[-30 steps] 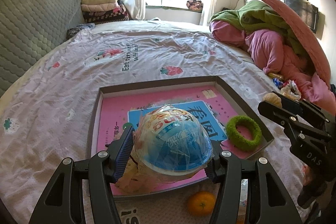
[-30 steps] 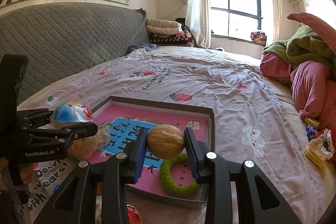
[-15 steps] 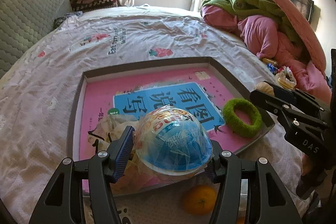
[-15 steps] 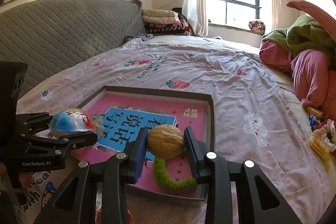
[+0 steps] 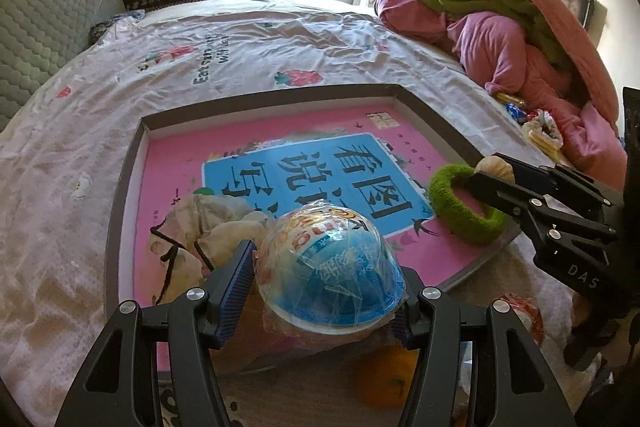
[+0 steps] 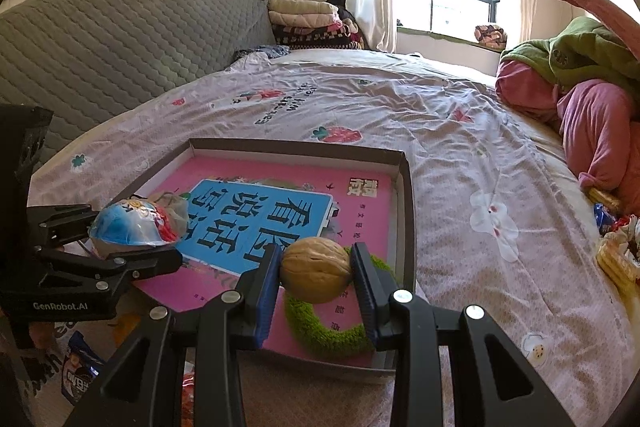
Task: Organize objects
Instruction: 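Lower the walnut into the green ring with right tool while left tool lowers the ball into the tray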
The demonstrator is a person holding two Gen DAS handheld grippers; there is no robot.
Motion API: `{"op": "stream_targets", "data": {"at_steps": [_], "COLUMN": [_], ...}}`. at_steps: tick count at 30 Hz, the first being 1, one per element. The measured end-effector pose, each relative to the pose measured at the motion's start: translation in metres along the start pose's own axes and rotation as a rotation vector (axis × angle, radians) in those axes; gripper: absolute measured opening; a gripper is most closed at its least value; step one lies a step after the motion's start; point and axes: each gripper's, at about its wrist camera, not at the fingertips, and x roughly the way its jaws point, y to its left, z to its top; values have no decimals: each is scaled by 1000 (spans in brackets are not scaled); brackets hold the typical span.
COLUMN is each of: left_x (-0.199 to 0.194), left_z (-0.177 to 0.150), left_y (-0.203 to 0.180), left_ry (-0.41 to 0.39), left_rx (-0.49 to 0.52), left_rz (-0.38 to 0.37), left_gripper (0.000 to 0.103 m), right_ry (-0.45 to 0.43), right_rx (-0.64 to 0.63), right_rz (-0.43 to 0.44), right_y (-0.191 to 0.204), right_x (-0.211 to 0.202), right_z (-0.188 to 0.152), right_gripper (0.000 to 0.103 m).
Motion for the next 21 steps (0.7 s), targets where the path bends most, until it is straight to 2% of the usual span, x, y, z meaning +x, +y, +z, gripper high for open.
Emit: {"op": "stream_targets", "data": {"at_steps": [9,21], "left_x": [8,11], "left_z": [-3,-5], "left_y": [2,1], "left_ry": [0,15], "left_rx": [23,26], "left_rz": [62,59], "left_gripper": [61,61], "right_ry": [36,85], "right_rx": [23,19], "right_rz": [-28,-52], "right_y": [-6,-7], "right_x": [8,20], "right_z": [-4,-10], "right_gripper": [36,36]}}
